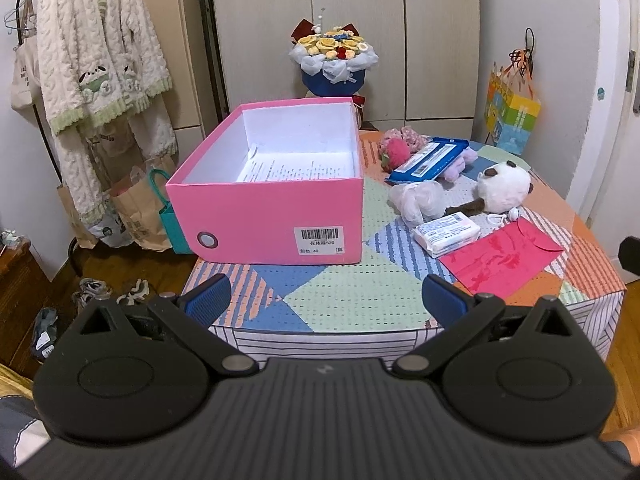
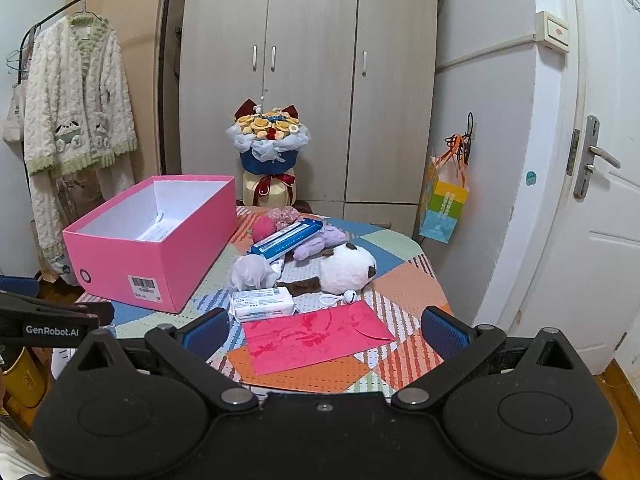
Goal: Organize soft objects
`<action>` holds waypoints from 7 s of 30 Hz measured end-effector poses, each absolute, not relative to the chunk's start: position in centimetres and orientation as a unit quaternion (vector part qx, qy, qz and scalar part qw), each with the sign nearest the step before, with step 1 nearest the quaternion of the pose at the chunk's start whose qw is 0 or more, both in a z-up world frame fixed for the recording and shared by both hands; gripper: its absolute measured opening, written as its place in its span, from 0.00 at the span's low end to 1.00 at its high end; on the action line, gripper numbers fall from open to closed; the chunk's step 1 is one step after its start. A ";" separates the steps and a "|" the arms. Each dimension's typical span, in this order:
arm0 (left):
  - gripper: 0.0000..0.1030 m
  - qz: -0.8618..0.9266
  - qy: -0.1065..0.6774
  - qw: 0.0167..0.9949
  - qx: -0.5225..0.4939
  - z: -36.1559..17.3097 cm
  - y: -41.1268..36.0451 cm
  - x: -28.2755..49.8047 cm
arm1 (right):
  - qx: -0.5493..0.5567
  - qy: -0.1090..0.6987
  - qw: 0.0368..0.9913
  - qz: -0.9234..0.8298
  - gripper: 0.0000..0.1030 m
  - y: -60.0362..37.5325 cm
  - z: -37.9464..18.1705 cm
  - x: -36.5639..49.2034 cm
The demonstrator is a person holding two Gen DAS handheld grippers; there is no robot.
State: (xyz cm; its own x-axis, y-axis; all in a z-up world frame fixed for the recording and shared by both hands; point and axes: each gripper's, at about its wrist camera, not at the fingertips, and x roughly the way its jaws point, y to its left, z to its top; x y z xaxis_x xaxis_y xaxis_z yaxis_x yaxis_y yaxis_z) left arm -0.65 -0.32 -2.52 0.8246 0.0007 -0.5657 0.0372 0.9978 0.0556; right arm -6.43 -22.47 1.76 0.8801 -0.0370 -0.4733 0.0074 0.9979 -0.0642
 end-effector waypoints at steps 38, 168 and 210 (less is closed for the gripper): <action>0.69 -0.142 0.350 0.924 -0.053 -9.5 -9.1 8.1 | -0.002 0.318 0.932 0.174 0.85 -33.5 -6.7 7.0; 0.32 -0.123 0.347 0.928 -0.055 2.8 10.4 6.7 | -0.090 0.305 0.918 0.238 0.74 -13.7 3.0 4.0; 0.60 -0.088 0.407 0.909 0.022 -2.0 11.7 22.4 | -0.250 0.310 0.849 0.348 0.69 -5.7 -1.6 27.8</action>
State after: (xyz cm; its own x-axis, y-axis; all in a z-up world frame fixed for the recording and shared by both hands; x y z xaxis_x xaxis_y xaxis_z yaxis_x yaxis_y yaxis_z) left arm 22.35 11.67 -2.01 0.6530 -0.1421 -0.7439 0.1785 0.9835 -0.0312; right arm 27.80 -5.70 -1.59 0.5658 0.4356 -0.7001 -0.7456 0.6328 -0.2089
